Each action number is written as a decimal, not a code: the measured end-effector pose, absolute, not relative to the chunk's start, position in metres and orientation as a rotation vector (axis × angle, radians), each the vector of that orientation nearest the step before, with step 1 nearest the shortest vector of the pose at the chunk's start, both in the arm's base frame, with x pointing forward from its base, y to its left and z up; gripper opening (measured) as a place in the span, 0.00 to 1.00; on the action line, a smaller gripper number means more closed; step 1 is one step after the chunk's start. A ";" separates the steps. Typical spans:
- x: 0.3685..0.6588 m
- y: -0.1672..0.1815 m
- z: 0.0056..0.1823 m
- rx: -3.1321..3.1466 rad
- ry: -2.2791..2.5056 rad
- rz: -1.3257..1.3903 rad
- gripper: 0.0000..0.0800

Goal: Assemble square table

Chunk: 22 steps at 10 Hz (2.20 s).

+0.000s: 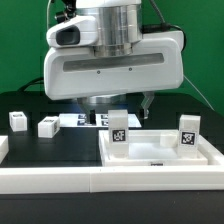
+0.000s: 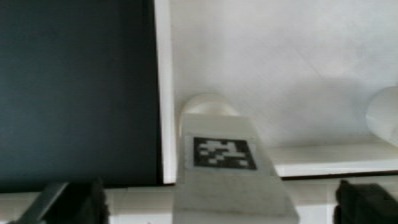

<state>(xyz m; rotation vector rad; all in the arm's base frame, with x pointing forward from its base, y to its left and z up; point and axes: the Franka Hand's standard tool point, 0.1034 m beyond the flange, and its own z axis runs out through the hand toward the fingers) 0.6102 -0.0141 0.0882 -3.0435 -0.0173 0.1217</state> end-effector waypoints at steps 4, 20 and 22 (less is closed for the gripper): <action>0.611 -0.014 0.088 -3.044 -0.018 0.118 0.36; 0.615 0.003 0.087 -2.615 1.593 0.147 0.36; 0.615 0.005 0.087 -2.535 1.725 0.154 0.36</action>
Offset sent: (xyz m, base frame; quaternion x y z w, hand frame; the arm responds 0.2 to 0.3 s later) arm 0.0000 0.0000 0.0000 0.0000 0.0000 0.0000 1.0000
